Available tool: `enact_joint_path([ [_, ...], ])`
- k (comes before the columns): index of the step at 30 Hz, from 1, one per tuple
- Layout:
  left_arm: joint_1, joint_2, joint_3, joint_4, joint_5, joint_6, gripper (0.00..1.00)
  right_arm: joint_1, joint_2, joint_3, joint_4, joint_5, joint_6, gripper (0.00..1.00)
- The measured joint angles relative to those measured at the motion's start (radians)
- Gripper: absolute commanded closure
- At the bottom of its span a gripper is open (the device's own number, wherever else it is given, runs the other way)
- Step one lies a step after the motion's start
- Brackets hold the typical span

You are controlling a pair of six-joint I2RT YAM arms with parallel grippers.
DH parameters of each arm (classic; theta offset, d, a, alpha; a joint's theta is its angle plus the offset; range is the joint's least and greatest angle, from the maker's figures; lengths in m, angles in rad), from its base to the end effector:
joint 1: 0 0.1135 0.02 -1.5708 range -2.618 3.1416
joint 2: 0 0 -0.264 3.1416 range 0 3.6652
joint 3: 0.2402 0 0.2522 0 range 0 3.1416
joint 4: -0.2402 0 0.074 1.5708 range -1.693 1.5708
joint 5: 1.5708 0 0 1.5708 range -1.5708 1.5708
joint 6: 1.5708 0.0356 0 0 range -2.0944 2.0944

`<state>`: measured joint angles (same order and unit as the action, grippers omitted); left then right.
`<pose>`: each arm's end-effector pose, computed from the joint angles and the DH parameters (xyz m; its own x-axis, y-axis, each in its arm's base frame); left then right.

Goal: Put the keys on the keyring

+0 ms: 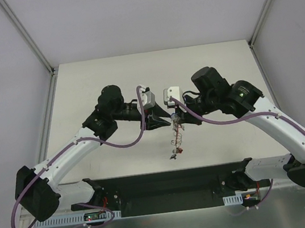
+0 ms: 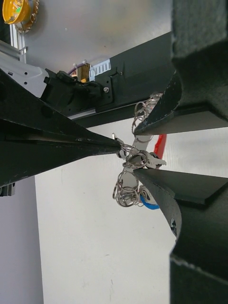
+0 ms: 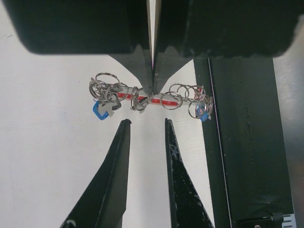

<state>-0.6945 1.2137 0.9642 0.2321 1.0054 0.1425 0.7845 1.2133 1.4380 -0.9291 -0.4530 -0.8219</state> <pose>0.1905 -0.1978 0.3569 0.1276 -0.0073 -0.9918 0.9834 -0.1290 0.1275 0.1545 0.1762 0.4052 0.3261 -0.6050 -0.7264 -0.9289 -0.0622 -0.3652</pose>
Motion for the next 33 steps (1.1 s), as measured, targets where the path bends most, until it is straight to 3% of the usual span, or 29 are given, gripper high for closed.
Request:
enact_joint_path([
  [14, -0.035, 0.077, 0.011, -0.007, 0.011, 0.004, 0.73, 0.001, 0.000, 0.000, 0.000, 0.000, 0.001, 0.99],
  [33, -0.053, 0.116, 0.011, -0.007, 0.008, 0.022, 0.73, 0.002, 0.000, 0.000, 0.001, -0.004, 0.002, 0.99],
])
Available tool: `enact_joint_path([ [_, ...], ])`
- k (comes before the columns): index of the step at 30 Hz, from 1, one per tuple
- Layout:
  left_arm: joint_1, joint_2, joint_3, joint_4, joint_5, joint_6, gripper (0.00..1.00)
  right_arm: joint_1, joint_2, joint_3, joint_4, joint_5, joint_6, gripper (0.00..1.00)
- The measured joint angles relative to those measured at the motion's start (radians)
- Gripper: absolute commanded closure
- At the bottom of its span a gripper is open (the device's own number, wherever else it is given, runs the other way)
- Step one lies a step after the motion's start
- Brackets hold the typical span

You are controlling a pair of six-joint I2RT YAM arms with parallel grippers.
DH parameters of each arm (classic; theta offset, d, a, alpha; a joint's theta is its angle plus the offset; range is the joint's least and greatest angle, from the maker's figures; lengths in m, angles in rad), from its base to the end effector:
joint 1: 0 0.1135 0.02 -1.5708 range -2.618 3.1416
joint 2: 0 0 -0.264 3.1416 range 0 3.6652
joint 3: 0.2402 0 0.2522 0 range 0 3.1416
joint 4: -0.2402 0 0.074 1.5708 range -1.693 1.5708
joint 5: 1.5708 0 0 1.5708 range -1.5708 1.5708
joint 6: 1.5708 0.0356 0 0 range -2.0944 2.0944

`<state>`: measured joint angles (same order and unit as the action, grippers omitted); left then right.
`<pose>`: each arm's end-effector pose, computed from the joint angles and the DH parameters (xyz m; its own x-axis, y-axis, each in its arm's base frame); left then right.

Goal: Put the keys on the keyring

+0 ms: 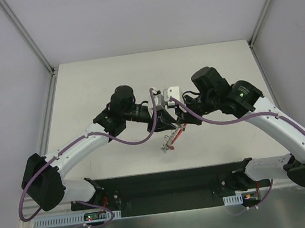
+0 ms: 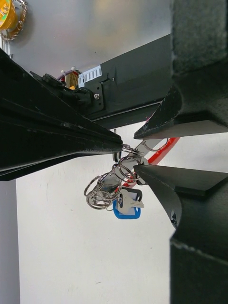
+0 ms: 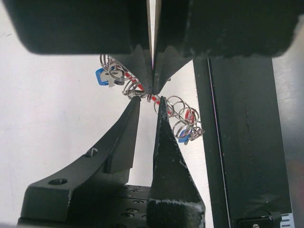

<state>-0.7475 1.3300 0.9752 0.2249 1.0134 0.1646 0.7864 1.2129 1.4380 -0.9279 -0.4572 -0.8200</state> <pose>0.1992 -0.2259 0.3290 0.0663 0.0567 -0.9962 0.9791 -0.1961 0.0540 0.1540 0.1765 0.4055 0.3268 -0.6012 -0.7292 -0.9294 -0.0647 -0.3632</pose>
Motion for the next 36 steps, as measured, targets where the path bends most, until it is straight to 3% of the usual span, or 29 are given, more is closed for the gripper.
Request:
enact_joint_path([
  [4, 0.000, 0.008, 0.000, 0.000, -0.001, 0.003, 0.79, 0.000, 0.000, 0.000, 0.001, 0.000, 0.000, 0.99],
  [9, -0.006, 0.010, 0.000, 0.001, -0.002, 0.006, 1.00, 0.000, 0.000, 0.000, 0.003, 0.000, 0.001, 0.99],
  [22, -0.005, -0.010, -0.008, 0.002, -0.071, -0.002, 1.00, 0.000, -0.009, 0.000, -0.009, 0.024, 0.003, 0.99],
  [34, 0.062, -0.111, -0.075, 0.094, -0.151, -0.141, 1.00, 0.002, -0.051, -0.100, -0.028, 0.035, 0.018, 0.99],
  [36, 0.062, -0.122, -0.075, 0.108, -0.160, -0.156, 1.00, 0.003, -0.051, -0.123, -0.008, 0.035, 0.035, 0.91],
])
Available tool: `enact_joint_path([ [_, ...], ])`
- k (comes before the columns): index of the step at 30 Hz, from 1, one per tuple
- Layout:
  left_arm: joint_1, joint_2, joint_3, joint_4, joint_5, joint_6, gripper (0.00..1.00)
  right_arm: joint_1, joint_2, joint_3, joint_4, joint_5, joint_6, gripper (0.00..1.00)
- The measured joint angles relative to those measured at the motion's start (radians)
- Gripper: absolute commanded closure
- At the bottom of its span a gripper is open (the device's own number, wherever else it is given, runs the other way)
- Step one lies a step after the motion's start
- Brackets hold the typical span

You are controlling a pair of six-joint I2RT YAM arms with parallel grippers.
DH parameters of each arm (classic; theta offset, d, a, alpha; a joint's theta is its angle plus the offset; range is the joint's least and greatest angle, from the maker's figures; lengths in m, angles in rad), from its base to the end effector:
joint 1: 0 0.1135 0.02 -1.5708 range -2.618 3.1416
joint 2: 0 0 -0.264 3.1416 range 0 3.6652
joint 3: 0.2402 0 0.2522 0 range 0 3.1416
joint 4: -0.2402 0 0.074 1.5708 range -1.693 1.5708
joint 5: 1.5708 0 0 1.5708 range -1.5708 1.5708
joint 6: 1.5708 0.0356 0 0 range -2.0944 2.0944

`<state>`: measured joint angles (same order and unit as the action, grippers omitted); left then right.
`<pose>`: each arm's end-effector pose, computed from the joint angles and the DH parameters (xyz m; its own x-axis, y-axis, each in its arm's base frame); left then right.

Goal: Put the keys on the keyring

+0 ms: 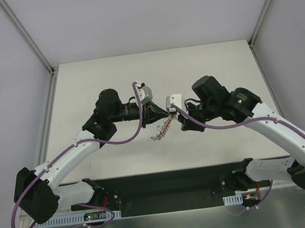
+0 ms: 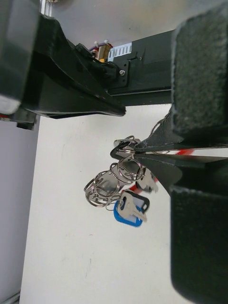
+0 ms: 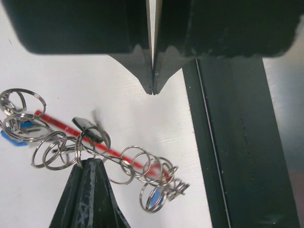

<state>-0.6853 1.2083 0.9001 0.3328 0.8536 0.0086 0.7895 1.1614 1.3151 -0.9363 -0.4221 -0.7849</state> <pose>0.1962 -0.1951 0.3456 0.0276 -0.0153 -0.9995 0.9991 0.0322 0.0271 0.1469 0.1688 0.3774 0.2510 -0.6624 -0.7058 -0.9539 -0.0453 -0.2968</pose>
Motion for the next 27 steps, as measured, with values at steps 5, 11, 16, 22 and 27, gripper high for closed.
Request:
enact_joint_path([
  [5, 0.000, -0.014, 0.000, 0.015, -0.017, -0.017, 1.00, 0.004, -0.050, -0.080, 0.118, 0.053, 0.060, 0.53],
  [11, 0.000, -0.016, -0.002, 0.009, -0.053, -0.021, 1.00, 0.034, -0.159, -0.115, 0.256, 0.197, 0.094, 0.41],
  [16, 0.000, -0.026, -0.002, -0.020, -0.086, -0.021, 1.00, 0.084, -0.192, -0.143, 0.378, 0.310, 0.126, 0.40],
  [22, 0.000, -0.033, -0.002, -0.044, -0.105, -0.020, 1.00, 0.099, -0.171, -0.189, 0.470, 0.360, 0.177, 0.37],
  [27, 0.000, -0.041, -0.002, -0.063, -0.105, -0.020, 1.00, 0.097, -0.135, -0.198, 0.514, 0.364, 0.199, 0.37],
])
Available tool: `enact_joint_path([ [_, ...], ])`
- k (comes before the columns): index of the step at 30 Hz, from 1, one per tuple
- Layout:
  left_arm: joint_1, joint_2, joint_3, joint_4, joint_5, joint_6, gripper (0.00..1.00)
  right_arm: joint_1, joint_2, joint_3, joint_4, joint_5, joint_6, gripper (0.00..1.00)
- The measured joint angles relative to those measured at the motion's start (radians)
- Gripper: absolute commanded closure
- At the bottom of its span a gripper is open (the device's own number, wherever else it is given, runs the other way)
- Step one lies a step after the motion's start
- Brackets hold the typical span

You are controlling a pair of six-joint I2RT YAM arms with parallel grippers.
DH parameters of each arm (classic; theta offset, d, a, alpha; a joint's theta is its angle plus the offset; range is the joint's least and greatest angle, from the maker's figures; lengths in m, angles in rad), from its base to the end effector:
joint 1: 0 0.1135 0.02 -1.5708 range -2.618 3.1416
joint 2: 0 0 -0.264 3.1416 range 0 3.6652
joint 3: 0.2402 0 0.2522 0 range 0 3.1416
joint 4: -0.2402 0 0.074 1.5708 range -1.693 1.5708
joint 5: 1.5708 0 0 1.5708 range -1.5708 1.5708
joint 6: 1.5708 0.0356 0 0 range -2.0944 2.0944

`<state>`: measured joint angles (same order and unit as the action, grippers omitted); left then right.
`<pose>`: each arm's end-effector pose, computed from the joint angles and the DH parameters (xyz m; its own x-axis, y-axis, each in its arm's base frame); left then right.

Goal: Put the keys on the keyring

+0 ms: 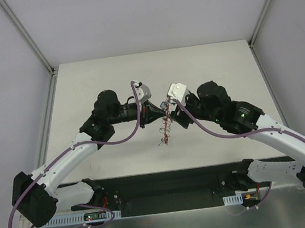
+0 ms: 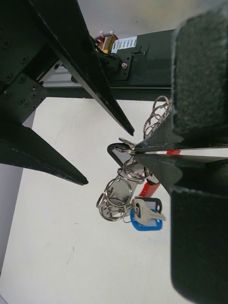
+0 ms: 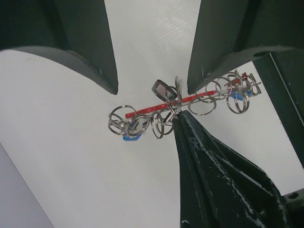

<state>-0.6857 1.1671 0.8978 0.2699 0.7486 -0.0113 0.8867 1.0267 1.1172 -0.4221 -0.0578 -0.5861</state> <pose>0.1924 -0.1888 0.3490 -0.0107 -0.0019 -0.9999 0.9906 0.1360 -0.0109 0.1409 0.1760 0.3856 0.2756 -0.5357 -0.7981 -0.7871 0.3508 -0.5073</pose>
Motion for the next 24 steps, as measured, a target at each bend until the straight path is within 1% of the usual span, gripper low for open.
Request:
enact_joint_path([
  [5, 0.000, -0.021, -0.002, -0.016, 0.000, 0.005, 1.00, -0.011, 0.030, -0.003, 0.032, -0.020, 0.015, 0.37],
  [8, 0.000, -0.036, -0.007, -0.020, 0.000, 0.009, 1.00, -0.026, 0.035, -0.005, 0.042, -0.046, 0.024, 0.40],
  [11, 0.000, -0.042, -0.011, -0.022, 0.001, 0.013, 1.00, -0.045, 0.042, -0.007, 0.045, -0.087, 0.029, 0.49],
  [12, 0.000, -0.042, -0.011, -0.022, 0.000, 0.015, 1.00, -0.052, 0.046, -0.007, 0.044, -0.102, 0.032, 0.60],
  [14, 0.000, -0.043, -0.011, -0.022, 0.000, 0.018, 1.00, -0.064, 0.055, -0.007, 0.043, -0.137, 0.037, 0.73],
  [15, 0.000, -0.044, -0.011, -0.022, -0.001, 0.019, 1.00, -0.069, 0.058, -0.007, 0.042, -0.148, 0.035, 0.82],
  [17, 0.000, -0.048, -0.013, -0.022, -0.002, 0.022, 1.00, -0.079, 0.061, -0.007, 0.039, -0.176, 0.038, 0.88],
  [18, 0.000, -0.050, -0.014, -0.022, -0.002, 0.022, 1.00, -0.085, 0.062, -0.007, 0.036, -0.189, 0.041, 0.93],
  [21, 0.000, -0.059, -0.021, -0.016, -0.003, 0.022, 1.00, -0.103, 0.062, -0.007, 0.033, -0.223, 0.046, 0.99],
  [24, 0.000, -0.074, -0.045, 0.005, -0.006, 0.021, 1.00, -0.125, 0.061, -0.010, 0.032, -0.270, 0.050, 0.99],
])
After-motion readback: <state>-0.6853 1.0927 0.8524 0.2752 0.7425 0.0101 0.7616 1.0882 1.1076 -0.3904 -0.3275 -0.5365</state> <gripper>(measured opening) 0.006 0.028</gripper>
